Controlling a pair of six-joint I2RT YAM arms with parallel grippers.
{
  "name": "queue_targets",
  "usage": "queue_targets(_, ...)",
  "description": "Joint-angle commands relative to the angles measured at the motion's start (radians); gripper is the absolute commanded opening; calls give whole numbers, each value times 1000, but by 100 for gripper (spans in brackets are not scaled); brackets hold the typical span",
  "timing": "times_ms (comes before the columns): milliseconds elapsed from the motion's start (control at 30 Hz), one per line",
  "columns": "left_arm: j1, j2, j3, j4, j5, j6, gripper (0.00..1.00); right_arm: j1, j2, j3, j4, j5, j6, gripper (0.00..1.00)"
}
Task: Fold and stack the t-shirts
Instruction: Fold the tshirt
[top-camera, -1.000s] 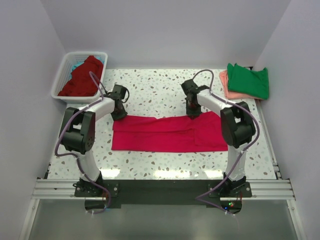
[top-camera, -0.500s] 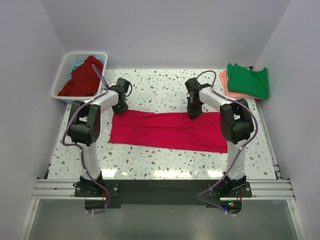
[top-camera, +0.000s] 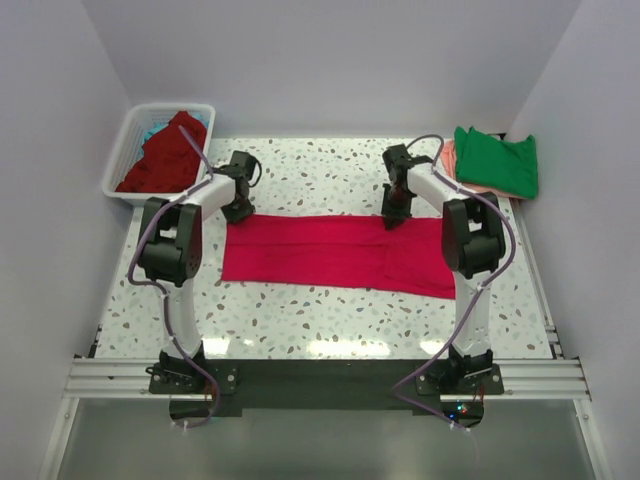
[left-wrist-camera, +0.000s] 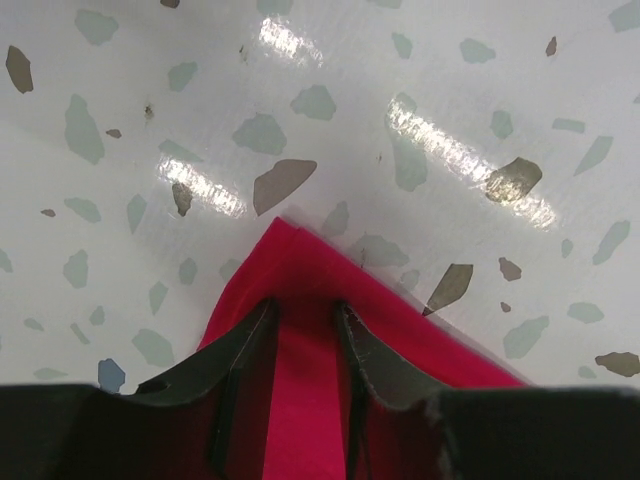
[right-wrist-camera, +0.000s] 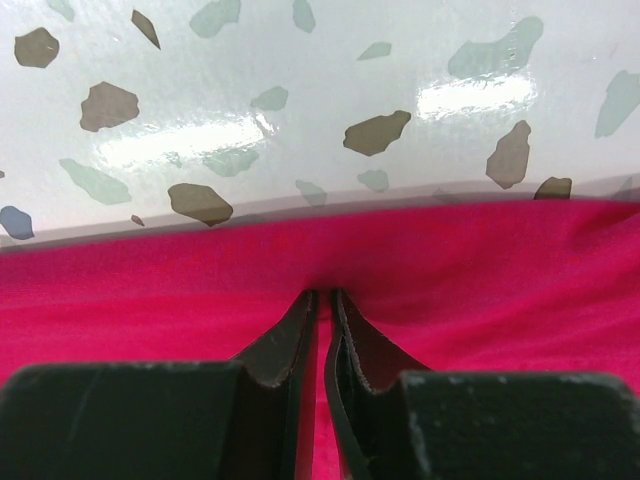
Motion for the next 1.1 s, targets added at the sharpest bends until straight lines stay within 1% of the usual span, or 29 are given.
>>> queue_targets(0, 34, 92, 11, -30, -17, -26, 34, -26, 41, -69, 24, 92, -14, 12)
queue_targets(167, 37, 116, 51, -16, -21, -38, 34, -26, -17, -129, 38, 106, -17, 12)
queue_targets(233, 39, 129, 68, 7, 0, -38, 33, -24, -46, -163, 54, 103, -17, 12)
queue_targets(367, 39, 94, 43, 90, 43, -7, 33, -23, -100, -209, 90, 101, -29, 12)
queue_targets(433, 34, 48, 14, 145, 57, 32, 33, -23, -126, -227, 115, 100, -30, 12)
queue_targets(467, 32, 29, 3, 160, 55, 45, 34, -21, -164, -236, 127, 103, -32, 12)
queue_targets(500, 29, -9, -19, 180, 57, 83, 34, -20, -184, -258, 138, 104, -24, 14)
queue_targets(567, 19, -49, -38, 214, 41, 112, 34, -20, -255, -278, 168, 114, -15, 15)
queue_targets(633, 6, -112, -69, 243, 35, 172, 35, -21, -299, -301, 182, 130, 0, 20)
queue_targets(700, 2, -155, -81, 246, 46, 230, 37, -21, -348, -307, 181, 147, 17, 27)
queue_targets(800, -11, -187, -70, 201, 61, 270, 39, -21, -387, -311, 150, 172, 46, 36)
queue_targets(900, -23, -210, -79, 173, 89, 302, 42, -21, -407, -327, 117, 204, 89, 41)
queue_targets(1067, -23, -206, -81, 165, 198, 361, 44, -21, -395, -365, 48, 265, 161, 42)
